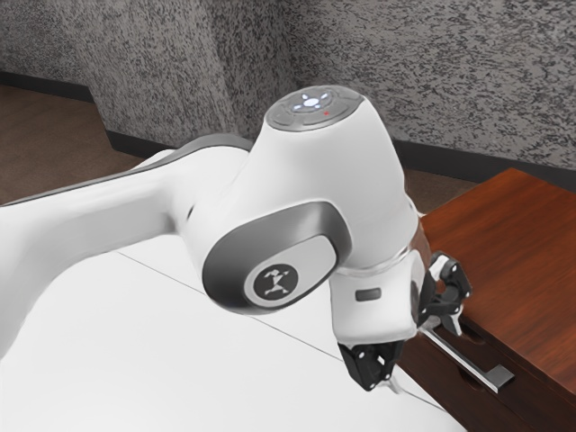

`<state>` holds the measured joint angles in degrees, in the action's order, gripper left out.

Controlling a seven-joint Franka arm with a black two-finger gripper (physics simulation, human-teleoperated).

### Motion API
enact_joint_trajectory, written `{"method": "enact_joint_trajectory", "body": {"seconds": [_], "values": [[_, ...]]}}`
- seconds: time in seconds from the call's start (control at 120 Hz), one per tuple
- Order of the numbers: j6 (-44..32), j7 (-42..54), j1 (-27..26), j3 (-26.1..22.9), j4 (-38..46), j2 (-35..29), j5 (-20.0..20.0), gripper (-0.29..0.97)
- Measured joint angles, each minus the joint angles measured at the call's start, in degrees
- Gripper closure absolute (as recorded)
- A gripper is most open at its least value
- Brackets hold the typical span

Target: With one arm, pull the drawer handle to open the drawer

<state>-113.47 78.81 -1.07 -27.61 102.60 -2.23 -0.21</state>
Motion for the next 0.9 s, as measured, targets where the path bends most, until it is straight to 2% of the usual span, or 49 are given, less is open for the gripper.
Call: {"method": "enact_joint_trajectory", "body": {"seconds": [0.45, 0.708, 0.9], "values": [[-6.5, 1.1, -0.4, 0.0, 5.6, -3.0, -1.4, 0.01], [-9.8, 1.4, -0.8, -0.1, 6.4, -3.1, -2.1, 0.19], [-11.2, 1.5, -1.1, -0.2, 7.1, -3.2, -2.9, 0.26]]}}
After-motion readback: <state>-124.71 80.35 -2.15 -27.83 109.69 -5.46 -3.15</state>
